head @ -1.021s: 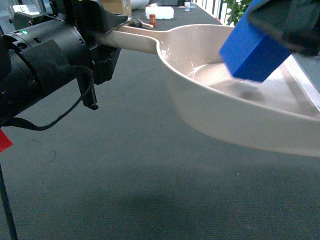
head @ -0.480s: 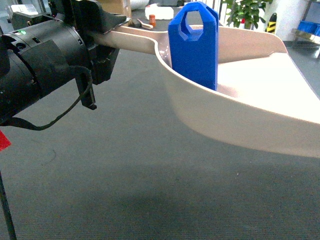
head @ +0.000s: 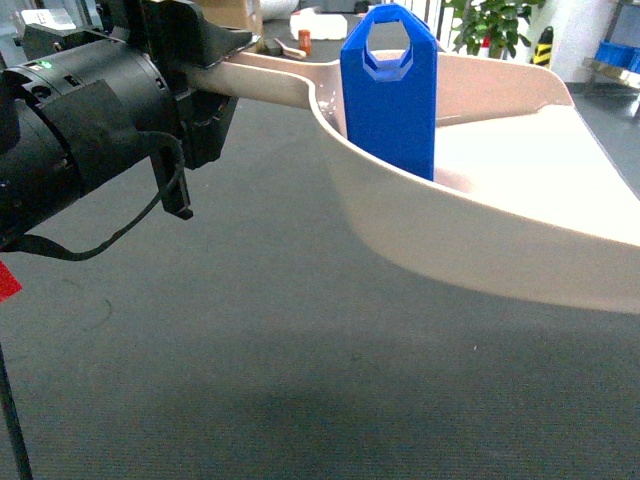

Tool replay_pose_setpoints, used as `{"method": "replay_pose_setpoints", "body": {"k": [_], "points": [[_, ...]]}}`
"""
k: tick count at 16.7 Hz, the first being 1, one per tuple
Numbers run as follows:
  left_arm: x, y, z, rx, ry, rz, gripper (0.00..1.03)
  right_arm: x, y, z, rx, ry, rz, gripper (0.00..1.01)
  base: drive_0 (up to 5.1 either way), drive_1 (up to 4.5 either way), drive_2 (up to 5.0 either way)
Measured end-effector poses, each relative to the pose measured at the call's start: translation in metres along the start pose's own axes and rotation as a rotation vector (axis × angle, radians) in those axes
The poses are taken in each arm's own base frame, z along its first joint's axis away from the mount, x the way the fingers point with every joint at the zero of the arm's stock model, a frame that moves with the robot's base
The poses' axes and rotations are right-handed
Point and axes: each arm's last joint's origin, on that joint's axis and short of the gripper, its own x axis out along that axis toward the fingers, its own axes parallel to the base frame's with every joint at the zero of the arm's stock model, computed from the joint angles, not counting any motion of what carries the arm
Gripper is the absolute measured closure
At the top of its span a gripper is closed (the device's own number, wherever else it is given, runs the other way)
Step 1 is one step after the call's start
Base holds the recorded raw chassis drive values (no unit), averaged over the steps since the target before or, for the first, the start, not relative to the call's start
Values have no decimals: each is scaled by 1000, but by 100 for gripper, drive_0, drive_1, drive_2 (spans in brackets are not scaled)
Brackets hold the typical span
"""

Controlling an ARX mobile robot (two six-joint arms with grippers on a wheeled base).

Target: Place part in tray to right shelf

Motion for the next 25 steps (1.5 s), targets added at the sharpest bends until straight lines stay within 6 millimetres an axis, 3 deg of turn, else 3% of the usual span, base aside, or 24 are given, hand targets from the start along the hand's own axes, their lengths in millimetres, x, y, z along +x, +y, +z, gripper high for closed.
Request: {"method": "replay_pose_setpoints", "body": {"k": [20,25], "points": [[0,0,0,0,0,-3,90,0,-1,1,-9,0,-13,3,479,-359,-117],[0,0,0,-1,0,-1,90,0,-1,1,-9,-1,-13,3,485,-188,-312]]}}
